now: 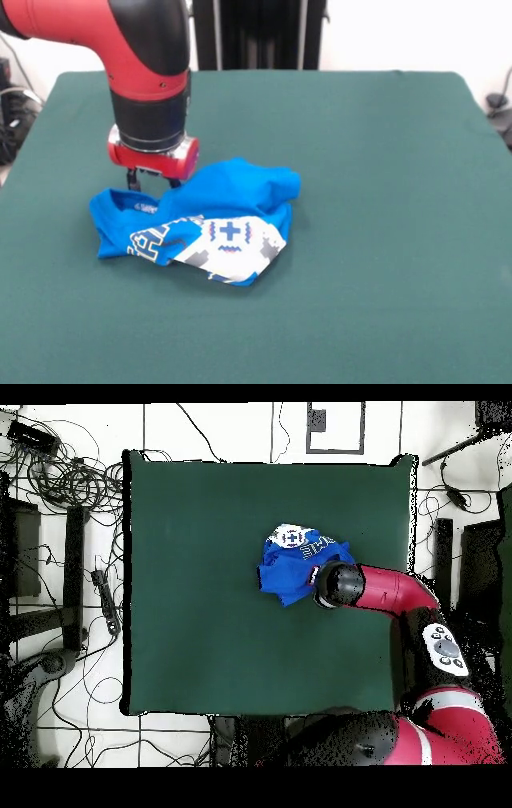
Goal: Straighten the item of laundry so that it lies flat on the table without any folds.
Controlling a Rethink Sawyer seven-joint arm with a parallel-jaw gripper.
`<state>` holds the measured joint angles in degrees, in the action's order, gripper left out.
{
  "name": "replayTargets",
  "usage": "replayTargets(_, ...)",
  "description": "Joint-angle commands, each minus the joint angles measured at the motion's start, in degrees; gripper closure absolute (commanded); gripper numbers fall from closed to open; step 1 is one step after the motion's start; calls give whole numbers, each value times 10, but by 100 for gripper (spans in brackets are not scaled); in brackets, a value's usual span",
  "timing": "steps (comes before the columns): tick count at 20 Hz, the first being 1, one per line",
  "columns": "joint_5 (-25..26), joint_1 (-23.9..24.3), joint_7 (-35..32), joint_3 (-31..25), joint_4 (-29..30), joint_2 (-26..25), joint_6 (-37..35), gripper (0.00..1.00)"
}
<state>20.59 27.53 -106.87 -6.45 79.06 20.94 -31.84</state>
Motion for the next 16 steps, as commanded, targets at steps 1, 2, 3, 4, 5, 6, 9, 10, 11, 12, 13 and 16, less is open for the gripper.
replayTargets(1, -43, -40, -159, -14, -15, -83, 126, 0)
replayTargets(2, -47, -39, -156, -14, -12, -79, 127, 0)
replayTargets(3, -50, -39, -150, -14, -9, -73, 124, 0)
replayTargets(4, -53, -42, -146, -13, -8, -64, 121, 0)
replayTargets(5, -58, -42, -142, -13, -5, -54, 115, 0)
replayTargets(6, -62, -43, -139, -14, -2, -44, 110, 0)
replayTargets(9, -77, -41, -131, -24, 10, -25, 98, 0)
replayTargets(10, -82, -43, -133, -25, 11, -22, 96, 0)
replayTargets(11, -86, -45, -135, -25, 13, -19, 94, 0)
replayTargets(12, -91, -49, -137, -23, 9, -17, 90, 0)
replayTargets(13, -94, -52, -139, -22, 9, -14, 93, 0)
replayTargets(16, -110, -62, -145, -23, 8, -9, 90, 0)
